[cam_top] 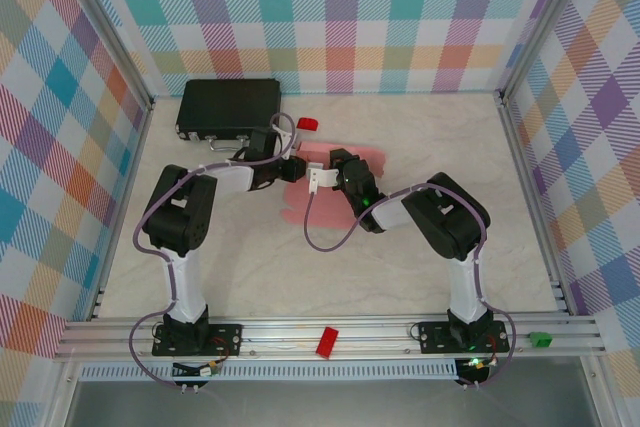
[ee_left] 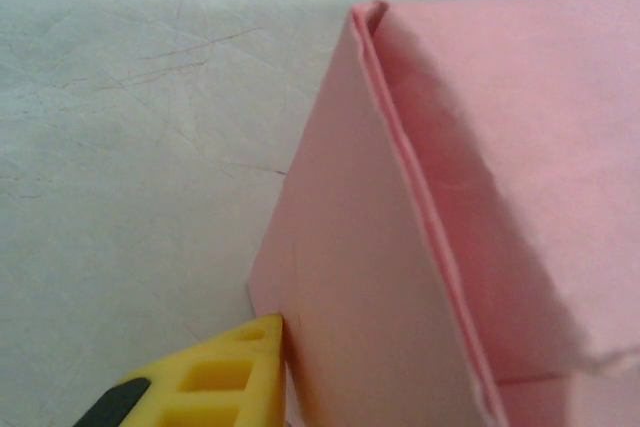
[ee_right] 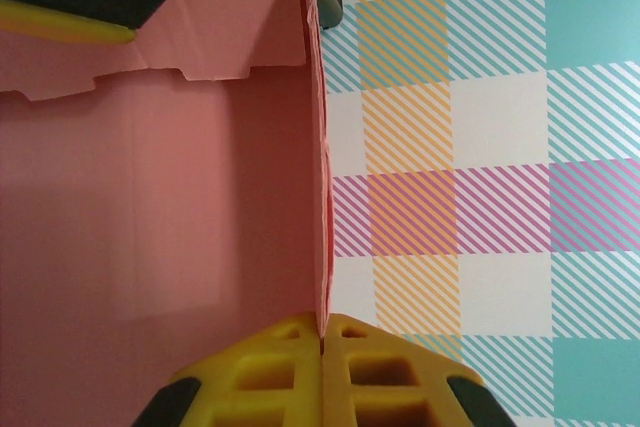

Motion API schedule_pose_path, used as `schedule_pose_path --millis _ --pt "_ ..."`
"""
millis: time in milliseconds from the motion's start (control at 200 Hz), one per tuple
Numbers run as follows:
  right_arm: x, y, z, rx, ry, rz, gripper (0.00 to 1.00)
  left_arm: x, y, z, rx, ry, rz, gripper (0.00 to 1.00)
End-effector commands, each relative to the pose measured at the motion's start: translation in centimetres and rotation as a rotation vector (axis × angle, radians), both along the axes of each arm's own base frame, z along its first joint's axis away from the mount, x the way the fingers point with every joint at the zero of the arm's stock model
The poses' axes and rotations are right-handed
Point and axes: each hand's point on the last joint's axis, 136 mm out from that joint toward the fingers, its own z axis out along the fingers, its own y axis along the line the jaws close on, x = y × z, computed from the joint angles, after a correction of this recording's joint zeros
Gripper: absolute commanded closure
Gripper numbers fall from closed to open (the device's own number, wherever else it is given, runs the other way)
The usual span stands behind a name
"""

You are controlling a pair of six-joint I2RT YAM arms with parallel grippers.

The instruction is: Fold the paper box

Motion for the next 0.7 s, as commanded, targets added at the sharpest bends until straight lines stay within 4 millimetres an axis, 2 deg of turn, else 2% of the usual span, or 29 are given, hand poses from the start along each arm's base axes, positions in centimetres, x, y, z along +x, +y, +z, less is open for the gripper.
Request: schedule_pose_path --millis 0,215,290,455,590,695 --pt "-0.6 1.1 -0.8 0.003 0.038 0.035 0.93 0.5 -0.8 2.5 -0.013 -0.086 0.015 0.83" --pt "-1.0 1.3 -0.7 0.011 0.042 0.043 0.93 0.9 -0.4 3.1 0.029 -0.143 0.074 0.88" --pt "-1.1 1.4 -0.6 0.014 0.042 0.044 0.93 0.9 -0.3 3.4 0.034 -0.164 0.083 0.93" --pt "-1.5 1.4 -0.1 0.027 0.039 0.047 0.9 0.3 -0.3 3.9 0.057 -0.182 0.073 0.94" --pt "-2.3 1.7 1.2 0.061 0.02 0.052 0.79 -0.3 0.1 4.2 0.075 -0.188 0.088 0.96" --pt "-3.2 2.0 2.3 0.088 0.027 0.059 0.65 -0.9 0.6 4.2 0.094 -0.197 0.112 0.97"
